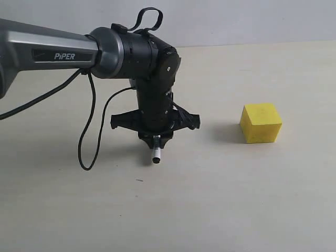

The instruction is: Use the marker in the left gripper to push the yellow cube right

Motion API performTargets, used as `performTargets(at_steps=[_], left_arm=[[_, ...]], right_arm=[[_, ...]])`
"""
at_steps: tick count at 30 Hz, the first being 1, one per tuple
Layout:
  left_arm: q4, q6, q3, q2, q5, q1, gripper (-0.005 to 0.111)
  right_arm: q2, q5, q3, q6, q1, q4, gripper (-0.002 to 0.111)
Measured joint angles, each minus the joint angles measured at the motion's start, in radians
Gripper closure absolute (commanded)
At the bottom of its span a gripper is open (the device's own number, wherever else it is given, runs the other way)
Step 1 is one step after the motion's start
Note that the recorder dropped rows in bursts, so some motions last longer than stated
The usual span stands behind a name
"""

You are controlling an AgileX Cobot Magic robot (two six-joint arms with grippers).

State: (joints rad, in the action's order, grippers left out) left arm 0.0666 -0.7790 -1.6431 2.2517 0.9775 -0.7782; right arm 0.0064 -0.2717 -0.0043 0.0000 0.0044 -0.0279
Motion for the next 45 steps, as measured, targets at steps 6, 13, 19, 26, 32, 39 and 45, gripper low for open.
performTargets(at_steps=[6, 13, 19, 26, 32, 39, 45], left_arm=[[0.000, -0.002, 0.000, 0.000, 0.000, 0.000, 0.075], [0.000, -0.004, 0.000, 0.000, 0.002, 0.000, 0.064], [0.000, 0.112, 0.000, -0.021, 0.022, 0.005, 0.062], [-0.028, 0.458, 0.032, -0.202, -0.001, -0.015, 0.107], [-0.079, 0.554, 0.263, -0.412, -0.324, -0.102, 0.107], [-0.097, 0.592, 0.674, -0.709, -0.896, -0.163, 0.107], [-0.086, 0.619, 1.004, -0.957, -1.144, -0.169, 0.107]], right_arm=[[0.000, 0.000, 0.000, 0.000, 0.000, 0.000, 0.108], [0.000, 0.000, 0.000, 0.000, 0.000, 0.000, 0.108], [0.000, 0.000, 0.000, 0.000, 0.000, 0.000, 0.108], [0.000, 0.000, 0.000, 0.000, 0.000, 0.000, 0.108], [0.000, 0.000, 0.000, 0.000, 0.000, 0.000, 0.108], [0.000, 0.000, 0.000, 0.000, 0.000, 0.000, 0.108], [0.000, 0.000, 0.000, 0.000, 0.000, 0.000, 0.108]])
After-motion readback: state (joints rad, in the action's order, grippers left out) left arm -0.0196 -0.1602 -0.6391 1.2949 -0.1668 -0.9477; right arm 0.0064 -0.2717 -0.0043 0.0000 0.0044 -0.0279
